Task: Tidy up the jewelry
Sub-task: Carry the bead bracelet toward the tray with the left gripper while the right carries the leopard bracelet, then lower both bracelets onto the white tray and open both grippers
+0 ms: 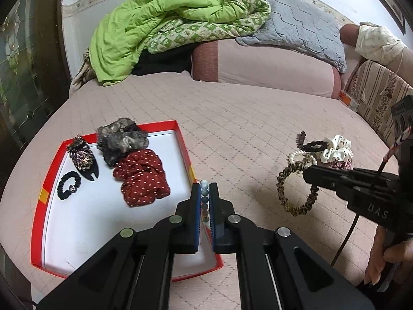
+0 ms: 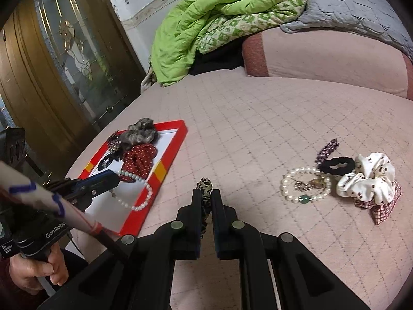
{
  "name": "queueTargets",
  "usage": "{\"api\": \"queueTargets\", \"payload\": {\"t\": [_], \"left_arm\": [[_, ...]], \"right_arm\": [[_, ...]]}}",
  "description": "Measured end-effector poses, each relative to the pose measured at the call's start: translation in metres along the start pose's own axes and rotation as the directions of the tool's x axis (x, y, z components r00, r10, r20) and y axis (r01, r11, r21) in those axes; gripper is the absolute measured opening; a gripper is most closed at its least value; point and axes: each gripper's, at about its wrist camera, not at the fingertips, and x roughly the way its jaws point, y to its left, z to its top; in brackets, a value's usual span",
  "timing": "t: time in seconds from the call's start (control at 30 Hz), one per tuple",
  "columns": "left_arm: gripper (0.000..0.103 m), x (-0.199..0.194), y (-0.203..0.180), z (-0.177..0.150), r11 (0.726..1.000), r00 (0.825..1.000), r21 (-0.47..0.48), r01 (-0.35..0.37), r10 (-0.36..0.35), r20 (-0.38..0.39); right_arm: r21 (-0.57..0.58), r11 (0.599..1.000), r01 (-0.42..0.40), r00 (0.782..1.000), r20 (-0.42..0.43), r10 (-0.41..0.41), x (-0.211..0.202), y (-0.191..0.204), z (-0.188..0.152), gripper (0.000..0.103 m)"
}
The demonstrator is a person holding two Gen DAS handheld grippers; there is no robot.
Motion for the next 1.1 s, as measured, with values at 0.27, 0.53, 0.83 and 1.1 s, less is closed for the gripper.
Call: {"api": "queueTargets", "payload": {"t": [0.27, 0.53, 0.83, 1.1], "left_arm": [[0.006, -0.006, 0.020, 0.000, 0.999, 1.000, -0.033, -0.017, 0.018, 0.017], [0.006, -0.012, 0.043, -0.002, 0.997, 0.999, -0.073, -0.036, 0.038, 0.023], [0.006, -0.017, 0.062, -0.005, 0.993, 0.998, -0.107, -0.047, 0.050, 0.028], [0.006, -0.016, 0.083, -0.009, 0.987, 0.998, -0.149, -0.062, 0.066, 0.020]], "right_arm": [[-0.021, 1.000, -0.023, 1.000, -0.015, 0.022, 0.007, 0.024, 0.001, 0.008], [-0.057, 0.998, -0.041, 0.999, -0.027, 0.039, 0.014, 0.048, 0.006, 0.008], [-0.097, 0.993, -0.062, 0.997, -0.042, 0.059, 0.021, 0.077, 0.012, 0.008], [-0.112, 0.990, -0.086, 0.995, -0.062, 0.080, 0.030, 0.093, 0.016, 0.008]]}}
